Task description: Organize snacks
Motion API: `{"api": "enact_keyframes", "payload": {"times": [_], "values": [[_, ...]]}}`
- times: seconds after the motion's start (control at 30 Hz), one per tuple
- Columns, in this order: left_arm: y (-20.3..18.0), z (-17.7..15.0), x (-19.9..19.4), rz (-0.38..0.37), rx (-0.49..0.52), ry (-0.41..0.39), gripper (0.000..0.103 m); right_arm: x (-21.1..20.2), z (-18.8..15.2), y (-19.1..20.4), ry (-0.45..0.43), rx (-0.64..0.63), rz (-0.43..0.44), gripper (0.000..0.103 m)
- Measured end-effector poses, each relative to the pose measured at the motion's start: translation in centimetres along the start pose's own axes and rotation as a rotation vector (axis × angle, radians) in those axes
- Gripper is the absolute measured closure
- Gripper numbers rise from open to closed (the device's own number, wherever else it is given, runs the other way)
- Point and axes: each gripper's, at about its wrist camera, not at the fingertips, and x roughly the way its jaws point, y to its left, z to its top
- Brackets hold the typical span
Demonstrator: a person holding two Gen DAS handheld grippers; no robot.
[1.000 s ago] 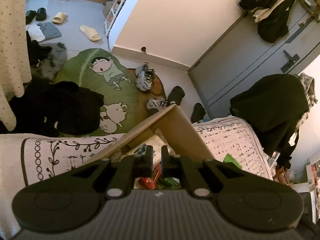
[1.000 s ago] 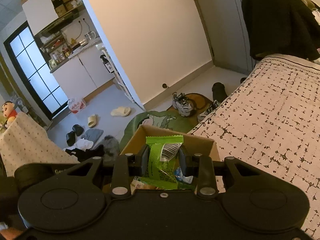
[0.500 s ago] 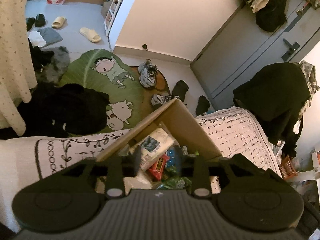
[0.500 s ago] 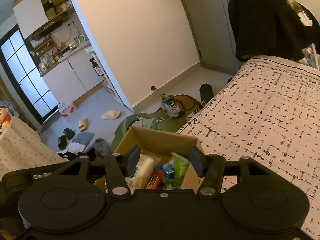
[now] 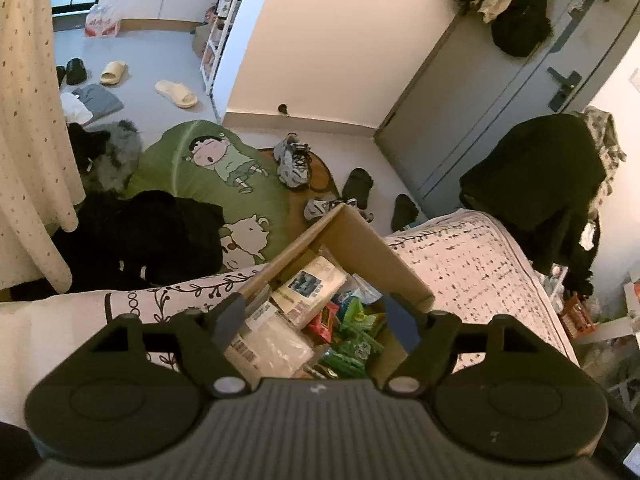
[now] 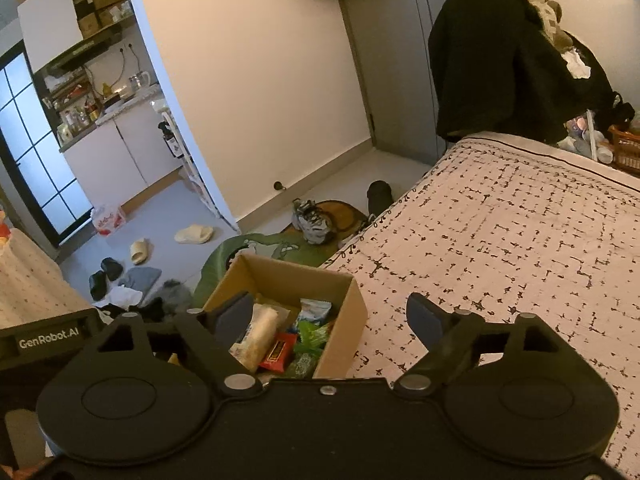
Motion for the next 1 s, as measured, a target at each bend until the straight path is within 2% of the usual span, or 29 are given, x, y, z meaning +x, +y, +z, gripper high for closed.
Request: {"api": "enact_keyframes", "payload": {"times": [0.07,0.17,0.3,0.4,0.57,0.87,1.0], "values": [[-0.2,-0.1,-0.7,0.006,0.021,-0.007,0.027,-0.9,-0.1,-0.1,-0.005,-0.004,-0.024,0.013],[-0.5,-0.4,-1.6,-0.002,0.058,-0.022,0.016,-2.8,-0.4,-0.5,-0.005,0.013,-0.035,0.011],[-0.8,-0.6,-2.9,-0.017,0.125,-0.018,0.006,-5.0,-0.8,-0.7,-0.046,-0.002,-0.056,0.001],[-1.0,-1.2,-4.1,-0.03,0.166,-0.025,0.001,-6.3,-0.8,-1.1,-0.059,0.013,-0.065,0.001],[-1.3,-2.1,-5.9,-0.058,0.22,-0.04,0.0,-8.1,-1.4,-1.6,-0.073,-0.009,-0.119,0.0],[-0.8,-3.0,-9.2,-0.098,0.284,-0.065,0.0,-12.2,-4.2,-2.9,-0.064,0.04,-0.111,0.0],[-0.5,-3.4,-11.0,-0.103,0.304,-0.09,0.0,-15.3,-5.6,-3.2,-0.094,0.07,-0.065,0.0]]}}
